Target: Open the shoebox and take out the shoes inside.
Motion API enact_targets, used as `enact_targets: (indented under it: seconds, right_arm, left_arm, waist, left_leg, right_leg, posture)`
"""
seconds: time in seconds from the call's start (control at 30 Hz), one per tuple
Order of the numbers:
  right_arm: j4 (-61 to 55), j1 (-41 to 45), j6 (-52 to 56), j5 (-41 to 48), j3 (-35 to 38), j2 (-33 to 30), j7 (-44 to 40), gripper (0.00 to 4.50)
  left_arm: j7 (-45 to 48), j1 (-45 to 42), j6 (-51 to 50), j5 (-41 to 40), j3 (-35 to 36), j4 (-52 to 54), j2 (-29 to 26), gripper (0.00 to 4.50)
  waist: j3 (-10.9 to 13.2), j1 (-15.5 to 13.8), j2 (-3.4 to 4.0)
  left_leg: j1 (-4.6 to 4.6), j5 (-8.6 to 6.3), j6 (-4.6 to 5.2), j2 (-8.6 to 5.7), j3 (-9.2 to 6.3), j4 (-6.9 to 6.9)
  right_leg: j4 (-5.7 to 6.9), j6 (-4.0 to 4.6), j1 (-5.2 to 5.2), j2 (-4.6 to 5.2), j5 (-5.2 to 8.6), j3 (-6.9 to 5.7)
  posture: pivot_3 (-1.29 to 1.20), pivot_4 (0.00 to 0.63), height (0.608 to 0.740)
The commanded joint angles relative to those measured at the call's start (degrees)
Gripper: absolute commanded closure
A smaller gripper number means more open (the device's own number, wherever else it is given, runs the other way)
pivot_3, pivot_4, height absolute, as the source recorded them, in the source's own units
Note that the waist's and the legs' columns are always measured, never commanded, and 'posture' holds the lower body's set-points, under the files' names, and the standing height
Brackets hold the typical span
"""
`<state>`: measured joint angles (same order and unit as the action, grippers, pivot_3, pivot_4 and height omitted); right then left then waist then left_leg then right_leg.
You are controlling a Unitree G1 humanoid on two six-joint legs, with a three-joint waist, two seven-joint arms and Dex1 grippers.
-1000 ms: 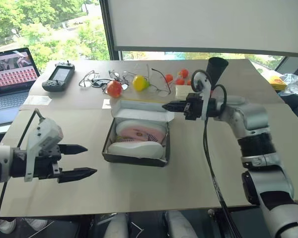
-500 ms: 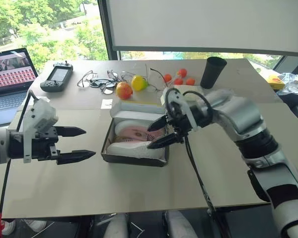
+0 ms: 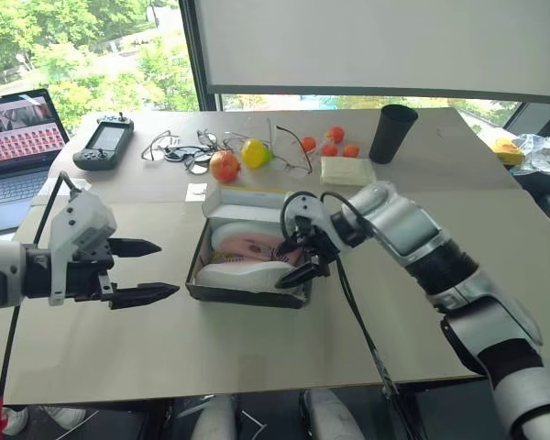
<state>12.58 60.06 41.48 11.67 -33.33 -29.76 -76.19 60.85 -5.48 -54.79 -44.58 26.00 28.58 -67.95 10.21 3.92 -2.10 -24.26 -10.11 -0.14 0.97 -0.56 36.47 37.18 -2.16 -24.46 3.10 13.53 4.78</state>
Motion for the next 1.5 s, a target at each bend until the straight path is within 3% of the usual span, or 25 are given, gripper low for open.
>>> enact_targets:
  seconds: [0.03, 0.07, 0.27, 0.43, 0.5, 0.73, 0.97, 1.1, 1.5]
  right_arm:
    - [-0.8, 1.3, -2.4, -1.6, 0.3, 0.5, -1.3, 0.3]
    - [-1.8, 1.1, -3.2, -1.8, 0.5, 0.4, -1.6, 0.3]
    - [-6.0, 0.5, -12.3, -7.1, 0.0, -0.9, -0.7, 2.29]
    - [-10.7, -0.9, -12.3, -8.2, 1.0, -0.6, -0.3, 3.97]
    - [-12.3, -1.5, -11.7, -8.4, 1.1, -0.6, -0.2, 4.37]
    - [-13.4, -0.6, -10.6, -8.0, 3.5, -0.3, 0.6, 4.38]
    - [-13.9, -0.5, -27.7, -17.0, 2.1, -2.0, 6.6, 4.38]
    - [-13.7, -0.4, -31.5, -19.5, 2.4, -2.3, 6.8, 4.38]
    - [-13.2, 1.7, -33.7, -26.5, 4.2, -2.9, 9.7, 4.38]
  left_arm:
    - [-0.6, -0.1, 1.2, 0.2, 1.1, 1.4, -0.1, 0.0]
    - [-0.7, -0.1, 1.2, 0.1, 1.0, 1.5, -0.1, 0.0]
    - [-0.9, -0.2, 1.4, 0.3, 0.5, 1.2, -0.3, 0.0]
    - [-0.7, -0.2, 1.6, 0.4, 0.2, 1.0, -0.4, 0.0]
    - [-0.6, -0.6, 1.9, 0.6, -0.4, 0.6, -0.5, 0.0]
    - [-0.5, -2.8, 3.1, 1.4, -3.1, -1.0, -0.8, 0.0]
    - [0.6, -4.2, 4.2, 2.4, -5.4, -2.0, -1.3, 0.0]
    - [1.1, -5.3, 4.7, 2.8, -6.5, -2.9, -1.6, 0.0]
    - [3.4, -10.4, 6.9, 5.1, -12.3, -6.0, -1.7, 0.0]
  waist:
    - [0.0, 0.0, 0.0]
    - [0.0, 0.0, 0.0]
    - [0.0, 0.0, 0.0]
    - [0.0, 0.0, 0.0]
    - [0.0, 0.0, 0.0]
    - [0.0, 0.0, 0.0]
    - [0.0, -0.1, 0.0]
    - [0.0, -0.1, -0.01]
    - [0.0, -0.1, -0.02]
  left_leg:
    - [0.0, 0.0, 0.0, 0.0, 0.0, 0.0]
    - [0.01, 0.0, 0.0, 0.0, 0.0, 0.0]
    - [0.0, 0.0, 0.0, 0.0, -0.01, 0.0]
    - [0.0, 0.0, 0.0, 0.0, -0.01, 0.0]
    - [0.0, 0.0, 0.0, 0.0, -0.01, 0.0]
    - [0.01, 0.0, 0.0, 0.0, -0.02, 0.0]
    - [0.0, 0.0, 0.0, 0.0, -0.02, 0.0]
    - [-0.01, 0.0, 0.0, -0.01, -0.02, 0.0]
    - [-0.01, 0.0, 0.0, -0.01, -0.02, 0.02]
  right_leg:
    - [0.0, 0.0, 0.0, 0.0, 0.0, 0.0]
    - [0.0, 0.0, 0.01, 0.0, 0.0, 0.0]
    - [0.0, 0.0, -0.01, 0.0, 0.0, -0.01]
    - [0.0, 0.0, 0.0, 0.0, 0.0, -0.01]
    - [0.01, 0.0, 0.0, 0.0, 0.0, -0.02]
    - [0.01, 0.0, 0.01, 0.0, 0.0, -0.02]
    - [0.0, 0.0, 0.0, 0.0, 0.01, -0.04]
    - [0.0, 0.0, 0.0, 0.01, 0.01, -0.04]
    - [0.02, 0.0, 0.0, 0.0, 0.01, -0.04]
  posture:
    - [0.0, 0.15, 0.723]
    - [0.0, 0.15, 0.723]
    - [0.0, 0.15, 0.723]
    - [0.0, 0.15, 0.723]
    - [0.0, 0.15, 0.723]
    - [0.0, 0.15, 0.723]
    - [0.0, 0.15, 0.723]
    - [0.0, 0.15, 0.723]
    - [0.0, 0.15, 0.723]
